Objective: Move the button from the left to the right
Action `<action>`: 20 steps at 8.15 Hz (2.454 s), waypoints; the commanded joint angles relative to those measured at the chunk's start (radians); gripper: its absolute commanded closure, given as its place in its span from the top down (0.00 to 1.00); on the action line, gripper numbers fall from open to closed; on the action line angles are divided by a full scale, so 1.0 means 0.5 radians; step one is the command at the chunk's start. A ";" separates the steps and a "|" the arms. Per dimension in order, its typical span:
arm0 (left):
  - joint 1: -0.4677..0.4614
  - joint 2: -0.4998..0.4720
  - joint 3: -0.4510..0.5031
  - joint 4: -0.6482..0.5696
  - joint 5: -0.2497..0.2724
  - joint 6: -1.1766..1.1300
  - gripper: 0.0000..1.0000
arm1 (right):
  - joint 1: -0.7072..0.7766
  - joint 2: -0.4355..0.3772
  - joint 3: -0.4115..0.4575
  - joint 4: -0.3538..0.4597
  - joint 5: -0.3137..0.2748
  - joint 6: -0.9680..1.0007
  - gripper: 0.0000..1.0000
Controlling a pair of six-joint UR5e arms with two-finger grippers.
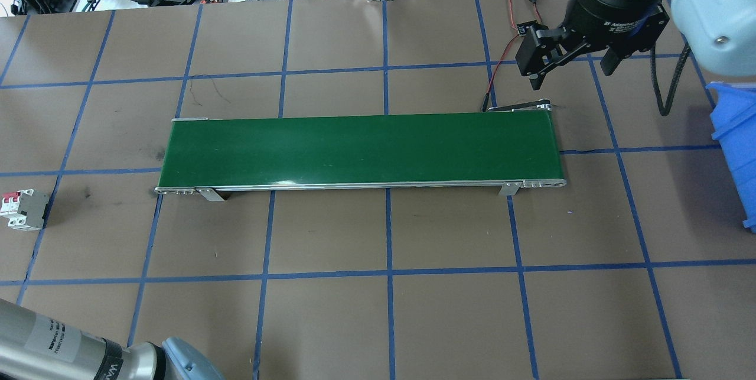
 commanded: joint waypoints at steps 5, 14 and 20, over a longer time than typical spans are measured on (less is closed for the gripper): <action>0.136 -0.100 -0.013 0.084 -0.051 0.556 1.00 | 0.000 0.000 0.004 0.003 0.000 0.002 1.00; 0.142 -0.136 -0.192 0.118 -0.045 0.574 0.97 | 0.003 0.000 0.007 0.003 0.000 0.002 1.00; 0.142 -0.152 -0.198 0.136 -0.033 0.534 0.72 | 0.003 0.000 0.007 0.003 0.000 0.002 1.00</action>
